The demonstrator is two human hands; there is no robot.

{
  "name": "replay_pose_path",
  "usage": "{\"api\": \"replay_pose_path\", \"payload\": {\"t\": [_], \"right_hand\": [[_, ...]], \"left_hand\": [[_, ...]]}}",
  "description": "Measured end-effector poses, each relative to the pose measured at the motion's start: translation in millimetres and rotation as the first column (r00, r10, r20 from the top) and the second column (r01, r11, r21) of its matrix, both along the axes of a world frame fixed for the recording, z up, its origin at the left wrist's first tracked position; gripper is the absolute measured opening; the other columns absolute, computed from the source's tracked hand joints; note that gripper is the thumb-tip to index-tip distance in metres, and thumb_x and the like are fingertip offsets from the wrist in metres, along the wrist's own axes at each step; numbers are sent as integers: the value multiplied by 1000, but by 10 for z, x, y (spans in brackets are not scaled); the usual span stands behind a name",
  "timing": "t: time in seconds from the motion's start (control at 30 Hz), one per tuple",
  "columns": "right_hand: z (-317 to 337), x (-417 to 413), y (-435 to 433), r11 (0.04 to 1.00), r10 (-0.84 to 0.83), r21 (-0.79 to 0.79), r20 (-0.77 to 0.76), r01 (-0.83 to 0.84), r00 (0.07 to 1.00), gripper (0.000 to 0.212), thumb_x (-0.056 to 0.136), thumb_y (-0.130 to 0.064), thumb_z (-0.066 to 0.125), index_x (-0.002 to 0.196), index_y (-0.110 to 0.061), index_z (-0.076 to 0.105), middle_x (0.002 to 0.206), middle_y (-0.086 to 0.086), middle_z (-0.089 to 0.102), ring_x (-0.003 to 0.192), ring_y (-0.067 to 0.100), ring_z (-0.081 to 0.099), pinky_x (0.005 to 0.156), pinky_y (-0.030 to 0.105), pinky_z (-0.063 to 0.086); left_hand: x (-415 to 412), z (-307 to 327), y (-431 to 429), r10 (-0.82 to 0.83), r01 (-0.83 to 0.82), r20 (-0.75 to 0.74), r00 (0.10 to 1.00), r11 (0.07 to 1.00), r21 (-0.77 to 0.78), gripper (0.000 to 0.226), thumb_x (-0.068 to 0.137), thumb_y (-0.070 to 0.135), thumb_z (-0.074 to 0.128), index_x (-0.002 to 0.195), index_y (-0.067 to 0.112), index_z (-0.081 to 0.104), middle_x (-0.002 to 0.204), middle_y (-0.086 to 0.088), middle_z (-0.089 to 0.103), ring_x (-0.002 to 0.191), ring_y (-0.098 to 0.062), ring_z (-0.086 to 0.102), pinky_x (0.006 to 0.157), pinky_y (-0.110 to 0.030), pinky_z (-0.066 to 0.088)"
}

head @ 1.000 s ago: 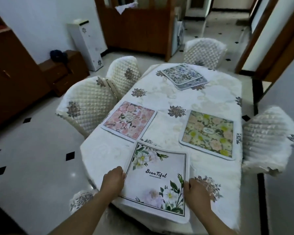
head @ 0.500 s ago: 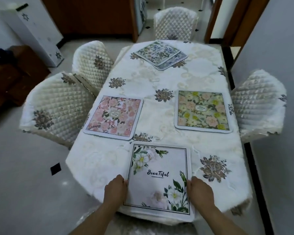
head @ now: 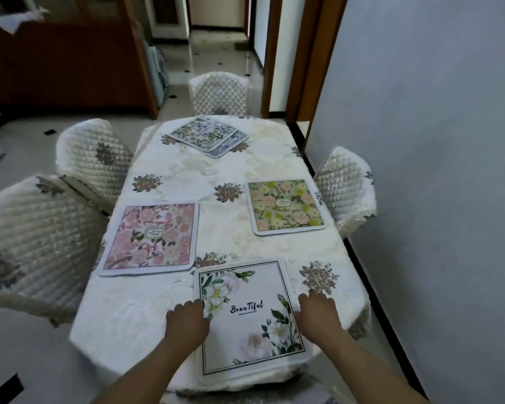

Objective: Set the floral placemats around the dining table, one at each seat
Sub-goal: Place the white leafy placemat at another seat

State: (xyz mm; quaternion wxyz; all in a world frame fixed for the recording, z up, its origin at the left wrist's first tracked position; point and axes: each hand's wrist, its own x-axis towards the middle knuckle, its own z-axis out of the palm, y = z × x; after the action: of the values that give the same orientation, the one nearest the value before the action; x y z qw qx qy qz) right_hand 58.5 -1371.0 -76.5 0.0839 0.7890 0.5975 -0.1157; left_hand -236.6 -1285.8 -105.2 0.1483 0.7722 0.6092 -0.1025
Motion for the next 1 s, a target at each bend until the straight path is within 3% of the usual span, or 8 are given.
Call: {"api": "replay_pose_path", "payload": {"t": [0.17,0.3,0.43,0.57,0.67,0.8,1.0], "right_hand": [[300,271,-196,998,-53,32,-38,54,998,37,87,-39,49,115,-17,57,122,10,59,114,31,52,96,44,39],[350,685,-410,995,-102,-6,-50,101,994,35,86,-40,47,111,-16,56,117,11,60,111,33,54,94,43,41],[235,1165,-677,993,-120,-30,-74,119,990,35,85,-39,49,109,-14,56,116,13,60,112,34,55,95,40,43],[148,1731,-895,994,-93,-64,-157,84,983,35,81,-39,54,109,-20,59,112,11,64,106,32,58,90,38,47],[131,2159,-983,999,-39,-38,-185,33,982,33,82,-42,53,109,-24,60,109,11,63,102,32,58,87,38,46],[188,2538,-919,999,43,-8,-154,-45,987,27,89,-36,48,103,-14,57,107,14,61,97,32,57,81,37,44],[402,2767,-536,990,133,66,-147,-124,980,23,86,-27,48,101,-15,60,109,11,62,99,31,57,84,36,46]], "left_hand": [[412,336,186,-85,83,35,996,994,68,39,89,45,48,119,21,53,117,-5,62,108,-28,56,88,-39,43],[680,399,88,-80,77,58,995,996,53,33,88,45,50,109,21,54,114,-6,63,107,-29,57,88,-40,43],[964,309,-172,-66,67,-32,997,998,13,37,90,46,48,112,17,54,116,-9,63,109,-31,58,89,-39,45],[1406,234,-519,-35,33,-69,997,999,-23,35,90,45,48,112,18,52,113,-8,63,103,-27,59,78,-34,44],[1770,250,-764,13,-16,-85,996,999,-33,33,90,42,49,113,18,52,112,-7,62,106,-28,57,84,-38,45],[2115,321,-1029,35,-36,-93,995,999,-7,32,89,39,48,114,19,53,111,-6,62,104,-27,56,83,-38,43],[2395,584,-953,47,-38,-95,994,994,98,29,89,40,48,108,19,54,107,-4,62,100,-26,57,84,-38,42]]}}
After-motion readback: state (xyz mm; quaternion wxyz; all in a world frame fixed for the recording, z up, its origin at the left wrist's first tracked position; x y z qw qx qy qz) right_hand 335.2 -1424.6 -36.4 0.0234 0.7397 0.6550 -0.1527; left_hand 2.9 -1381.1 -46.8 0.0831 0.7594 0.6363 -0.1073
